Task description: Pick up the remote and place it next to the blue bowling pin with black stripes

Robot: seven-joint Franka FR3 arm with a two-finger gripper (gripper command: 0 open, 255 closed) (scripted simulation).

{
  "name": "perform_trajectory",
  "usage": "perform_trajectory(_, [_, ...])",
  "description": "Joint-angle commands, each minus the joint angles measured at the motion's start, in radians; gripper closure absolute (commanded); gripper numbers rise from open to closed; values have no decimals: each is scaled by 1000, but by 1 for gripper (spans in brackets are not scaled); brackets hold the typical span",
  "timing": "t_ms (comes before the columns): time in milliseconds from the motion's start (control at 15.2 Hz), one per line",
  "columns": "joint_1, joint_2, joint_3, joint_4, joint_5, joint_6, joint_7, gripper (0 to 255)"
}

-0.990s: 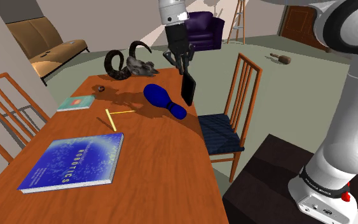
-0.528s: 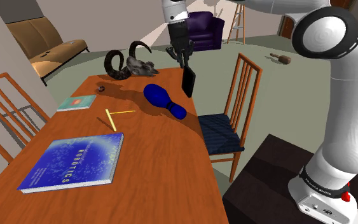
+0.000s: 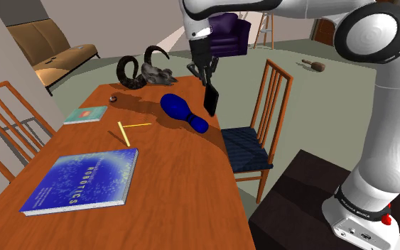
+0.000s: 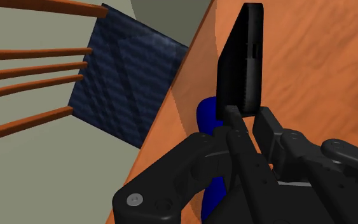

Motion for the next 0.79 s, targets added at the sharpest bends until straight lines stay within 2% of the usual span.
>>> perform_trajectory(0, [-3,-8,0,-37,3,30,1,255])
perform_trajectory(726, [-19,-31,-3,-219,10,189,-2,255])
